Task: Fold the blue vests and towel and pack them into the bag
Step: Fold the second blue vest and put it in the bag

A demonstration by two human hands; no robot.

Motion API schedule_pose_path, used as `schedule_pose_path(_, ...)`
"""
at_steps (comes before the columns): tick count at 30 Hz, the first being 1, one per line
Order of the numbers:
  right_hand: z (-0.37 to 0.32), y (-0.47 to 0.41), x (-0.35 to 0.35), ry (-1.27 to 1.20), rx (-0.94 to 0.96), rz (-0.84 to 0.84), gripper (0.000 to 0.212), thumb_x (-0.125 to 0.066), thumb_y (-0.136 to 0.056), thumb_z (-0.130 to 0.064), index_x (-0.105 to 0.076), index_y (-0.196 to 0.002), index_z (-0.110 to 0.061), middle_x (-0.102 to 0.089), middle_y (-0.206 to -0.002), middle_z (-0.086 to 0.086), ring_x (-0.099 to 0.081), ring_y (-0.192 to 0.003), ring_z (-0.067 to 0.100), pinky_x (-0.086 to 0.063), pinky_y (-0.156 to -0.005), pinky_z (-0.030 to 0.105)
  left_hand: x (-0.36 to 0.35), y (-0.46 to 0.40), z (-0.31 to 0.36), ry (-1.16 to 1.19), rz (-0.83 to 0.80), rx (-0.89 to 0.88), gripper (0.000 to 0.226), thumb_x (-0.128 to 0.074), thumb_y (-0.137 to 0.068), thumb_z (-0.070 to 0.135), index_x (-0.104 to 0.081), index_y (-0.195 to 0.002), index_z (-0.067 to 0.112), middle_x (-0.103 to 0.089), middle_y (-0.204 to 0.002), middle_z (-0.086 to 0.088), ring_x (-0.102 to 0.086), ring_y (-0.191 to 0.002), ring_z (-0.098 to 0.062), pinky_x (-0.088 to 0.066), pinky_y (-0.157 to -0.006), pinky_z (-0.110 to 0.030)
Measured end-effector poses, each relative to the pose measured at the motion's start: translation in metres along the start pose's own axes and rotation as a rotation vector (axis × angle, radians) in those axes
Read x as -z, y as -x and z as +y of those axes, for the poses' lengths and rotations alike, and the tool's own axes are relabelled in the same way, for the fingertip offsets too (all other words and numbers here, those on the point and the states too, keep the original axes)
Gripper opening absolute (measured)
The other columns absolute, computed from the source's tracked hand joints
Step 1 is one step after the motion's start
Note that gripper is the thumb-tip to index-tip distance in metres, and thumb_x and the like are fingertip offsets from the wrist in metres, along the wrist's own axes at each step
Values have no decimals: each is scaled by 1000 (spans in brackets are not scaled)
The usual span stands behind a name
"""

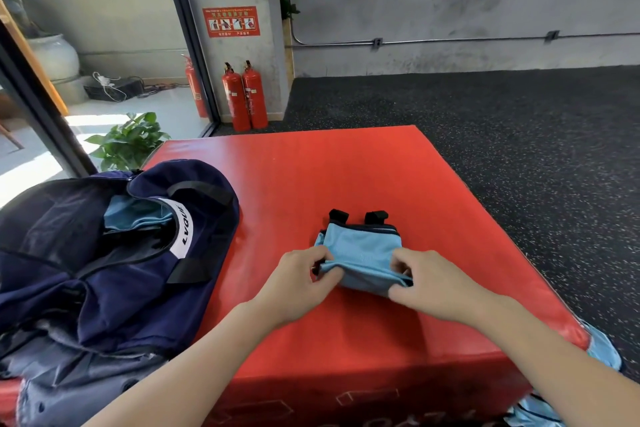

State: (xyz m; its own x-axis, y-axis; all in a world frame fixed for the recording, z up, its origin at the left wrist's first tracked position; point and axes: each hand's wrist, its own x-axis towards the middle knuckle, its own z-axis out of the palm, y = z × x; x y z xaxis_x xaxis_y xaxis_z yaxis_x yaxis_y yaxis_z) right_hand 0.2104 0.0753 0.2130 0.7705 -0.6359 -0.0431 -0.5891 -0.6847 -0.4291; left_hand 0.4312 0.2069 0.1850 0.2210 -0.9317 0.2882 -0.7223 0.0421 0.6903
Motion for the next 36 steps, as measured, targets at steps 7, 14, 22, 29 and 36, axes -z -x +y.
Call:
schedule_pose_path(7, 13, -16, 16, -366, -76, 29, 21, -55, -64, -36, -62, -78, -23, -53, -57, -11, -40, -54, 6, -31, -56, 33, -2, -6, 18, 158, 51, 129, 11, -68, -92, 31, -65, -84, 26, -48, -55, 10, -42, -54, -6, -38, -56, -29)
schedule_pose_path(14, 27, -38, -3, -264, -134, 133, 3, -65, -91, -33, -66, -90, -30, -69, -87, -14, -63, -84, 8, -46, -71, 25, -19, -22, 6, 128, 168, 355, 5, -67, -91, 37, -69, -88, 34, -53, -57, 19, -46, -54, -1, -36, -54, -19)
schedule_pose_path(22, 33, -53, -16, -18, -243, 131, 20, -56, -93, -55, -56, -88, -35, -55, -94, -10, -56, -91, 16, -40, -72, 35, -26, -33, -17, -197, 150, 299, 18, -66, -92, 32, -65, -110, 34, -52, -103, 15, -54, -94, -7, -47, -83, -30)
schedule_pose_path(29, 33, -55, -15, 18, -285, 160, 30, -54, -91, -61, -58, -93, -31, -61, -97, -8, -59, -92, 18, -47, -75, 37, -29, -44, -5, -360, -183, -94, 25, -53, -99, 29, -69, -116, 38, -57, -128, 18, -46, -122, -3, -25, -100, -25)
schedule_pose_path(36, 24, -46, -16, -44, -402, 194, 42, -52, -90, -66, -56, -102, -26, -67, -103, -1, -64, -98, 26, -52, -83, 40, -20, -38, 33, -849, -199, 303, 31, -42, -102, 41, -63, -97, 19, -66, -104, -4, -64, -97, -27, -33, -69, -33)
